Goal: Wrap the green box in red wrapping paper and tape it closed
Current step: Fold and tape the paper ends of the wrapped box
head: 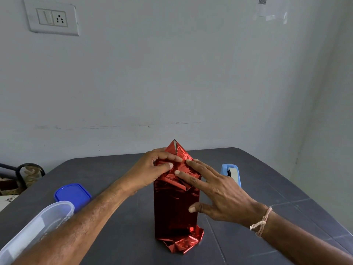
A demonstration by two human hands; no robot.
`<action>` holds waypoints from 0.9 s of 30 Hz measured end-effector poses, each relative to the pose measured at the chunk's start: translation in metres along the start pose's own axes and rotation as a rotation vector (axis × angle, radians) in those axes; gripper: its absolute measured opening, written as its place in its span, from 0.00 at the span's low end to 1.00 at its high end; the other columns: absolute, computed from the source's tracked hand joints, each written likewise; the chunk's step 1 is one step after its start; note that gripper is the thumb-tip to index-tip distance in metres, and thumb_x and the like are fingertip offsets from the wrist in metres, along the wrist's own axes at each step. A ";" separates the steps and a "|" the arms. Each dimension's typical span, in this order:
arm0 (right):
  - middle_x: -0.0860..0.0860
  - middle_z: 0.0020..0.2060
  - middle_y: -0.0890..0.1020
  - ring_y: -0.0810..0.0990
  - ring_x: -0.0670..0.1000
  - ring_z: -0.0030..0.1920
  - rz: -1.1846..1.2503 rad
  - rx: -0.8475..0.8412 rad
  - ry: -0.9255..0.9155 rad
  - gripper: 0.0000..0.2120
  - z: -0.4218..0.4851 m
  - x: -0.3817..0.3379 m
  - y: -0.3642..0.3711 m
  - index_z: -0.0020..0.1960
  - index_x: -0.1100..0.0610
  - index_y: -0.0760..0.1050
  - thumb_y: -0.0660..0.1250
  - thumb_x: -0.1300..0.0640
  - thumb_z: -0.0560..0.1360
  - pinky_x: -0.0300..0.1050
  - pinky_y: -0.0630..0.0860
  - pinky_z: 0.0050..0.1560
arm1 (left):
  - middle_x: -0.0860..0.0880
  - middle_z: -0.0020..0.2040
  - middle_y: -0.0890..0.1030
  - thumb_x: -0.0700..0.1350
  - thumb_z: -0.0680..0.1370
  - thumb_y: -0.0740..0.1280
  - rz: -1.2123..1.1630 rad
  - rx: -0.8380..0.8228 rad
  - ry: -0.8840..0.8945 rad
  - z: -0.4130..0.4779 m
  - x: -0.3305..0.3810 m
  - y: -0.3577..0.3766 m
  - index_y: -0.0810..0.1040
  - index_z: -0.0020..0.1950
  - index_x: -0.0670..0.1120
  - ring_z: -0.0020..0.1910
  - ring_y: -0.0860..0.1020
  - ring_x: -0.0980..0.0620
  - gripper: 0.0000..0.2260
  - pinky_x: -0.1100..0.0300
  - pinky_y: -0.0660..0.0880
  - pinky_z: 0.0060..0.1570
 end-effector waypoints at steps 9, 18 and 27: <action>0.50 0.83 0.50 0.51 0.52 0.81 -0.006 0.022 -0.005 0.41 -0.002 0.000 0.000 0.81 0.35 0.39 0.55 0.25 0.76 0.55 0.81 0.59 | 0.57 0.60 0.84 0.51 0.84 0.63 -0.082 0.004 -0.099 -0.012 -0.010 0.005 0.84 0.62 0.59 0.58 0.82 0.61 0.12 0.69 0.78 0.53; 0.54 0.82 0.56 0.59 0.56 0.80 -0.058 0.062 -0.021 0.41 -0.003 -0.002 -0.002 0.82 0.40 0.44 0.57 0.27 0.77 0.52 0.82 0.55 | 0.58 0.58 0.82 0.53 0.78 0.70 -0.058 0.009 -0.095 -0.015 -0.003 0.010 0.82 0.65 0.55 0.50 0.77 0.77 0.15 0.80 0.72 0.42; 0.56 0.81 0.59 0.65 0.56 0.78 -0.180 0.093 -0.058 0.40 -0.003 0.000 -0.003 0.83 0.43 0.47 0.55 0.27 0.78 0.50 0.82 0.55 | 0.56 0.58 0.85 0.56 0.77 0.72 -0.121 0.056 -0.144 -0.014 -0.011 0.008 0.84 0.61 0.58 0.52 0.81 0.71 0.14 0.81 0.72 0.39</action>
Point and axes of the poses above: each hand's wrist, its own z-axis towards the middle knuckle, its own y-axis out of the palm, x = y × z, the point moved 10 cm from there along z, towards the middle knuckle
